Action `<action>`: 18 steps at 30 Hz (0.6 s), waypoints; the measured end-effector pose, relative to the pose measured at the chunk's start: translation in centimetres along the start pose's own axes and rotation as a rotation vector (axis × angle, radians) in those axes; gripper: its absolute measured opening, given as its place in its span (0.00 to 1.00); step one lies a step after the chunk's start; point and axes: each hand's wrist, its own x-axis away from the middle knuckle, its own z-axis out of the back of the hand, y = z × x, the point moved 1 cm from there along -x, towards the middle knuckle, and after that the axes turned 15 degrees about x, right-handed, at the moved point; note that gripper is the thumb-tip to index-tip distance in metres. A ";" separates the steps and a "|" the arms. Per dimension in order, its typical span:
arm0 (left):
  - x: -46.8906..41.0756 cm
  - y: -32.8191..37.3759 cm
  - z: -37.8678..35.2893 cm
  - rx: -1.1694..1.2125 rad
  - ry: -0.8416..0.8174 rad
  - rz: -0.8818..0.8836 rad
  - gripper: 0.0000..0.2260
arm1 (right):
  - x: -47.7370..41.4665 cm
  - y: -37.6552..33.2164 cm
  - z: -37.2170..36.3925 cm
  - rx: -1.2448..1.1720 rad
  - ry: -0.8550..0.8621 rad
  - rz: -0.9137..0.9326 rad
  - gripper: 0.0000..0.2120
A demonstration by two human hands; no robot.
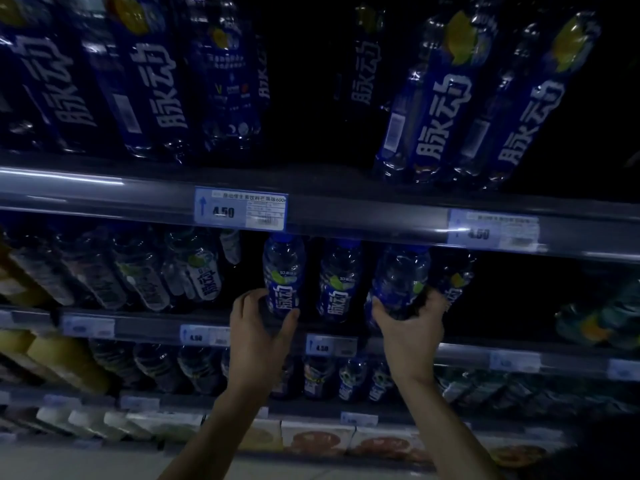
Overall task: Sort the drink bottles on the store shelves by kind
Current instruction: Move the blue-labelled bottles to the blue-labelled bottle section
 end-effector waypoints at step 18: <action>-2.7 -1.6 -1.3 0.073 0.052 0.071 0.31 | -1.1 1.0 -2.6 0.048 0.069 -0.084 0.35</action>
